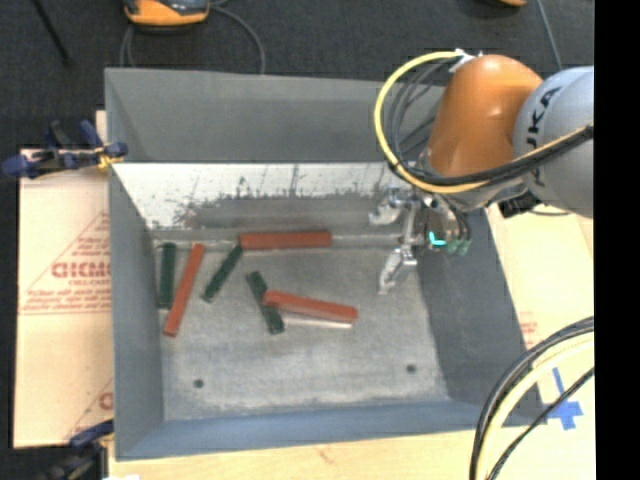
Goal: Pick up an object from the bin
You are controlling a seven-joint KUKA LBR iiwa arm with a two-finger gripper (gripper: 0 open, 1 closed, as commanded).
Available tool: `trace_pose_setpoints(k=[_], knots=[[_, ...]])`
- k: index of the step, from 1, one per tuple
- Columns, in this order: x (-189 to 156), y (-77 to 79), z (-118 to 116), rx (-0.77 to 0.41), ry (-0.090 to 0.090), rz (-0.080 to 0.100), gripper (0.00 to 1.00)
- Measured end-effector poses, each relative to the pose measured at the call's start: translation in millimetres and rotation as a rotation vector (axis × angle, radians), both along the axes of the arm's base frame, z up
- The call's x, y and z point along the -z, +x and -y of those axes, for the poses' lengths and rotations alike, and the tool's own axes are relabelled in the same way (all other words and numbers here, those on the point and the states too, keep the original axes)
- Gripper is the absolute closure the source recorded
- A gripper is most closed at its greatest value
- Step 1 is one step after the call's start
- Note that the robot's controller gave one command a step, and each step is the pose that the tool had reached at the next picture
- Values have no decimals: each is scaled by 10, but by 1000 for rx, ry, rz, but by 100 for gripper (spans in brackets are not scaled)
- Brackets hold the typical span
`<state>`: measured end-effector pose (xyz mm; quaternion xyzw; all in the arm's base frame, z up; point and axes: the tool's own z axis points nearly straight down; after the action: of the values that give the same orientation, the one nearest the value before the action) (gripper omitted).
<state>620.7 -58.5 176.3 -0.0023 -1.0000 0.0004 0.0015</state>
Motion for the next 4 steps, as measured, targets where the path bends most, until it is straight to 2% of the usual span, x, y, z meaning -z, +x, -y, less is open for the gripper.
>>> trace_pose_setpoints(k=[1, 2, 3, 4], knots=[[-51, 17, 0, -1, -1, 8, 0], [377, -68, -174, -77, -1, 13, 0], [954, -309, -647, -106, -1, 2, 100], [954, -309, -647, -107, -1, 2, 100]])
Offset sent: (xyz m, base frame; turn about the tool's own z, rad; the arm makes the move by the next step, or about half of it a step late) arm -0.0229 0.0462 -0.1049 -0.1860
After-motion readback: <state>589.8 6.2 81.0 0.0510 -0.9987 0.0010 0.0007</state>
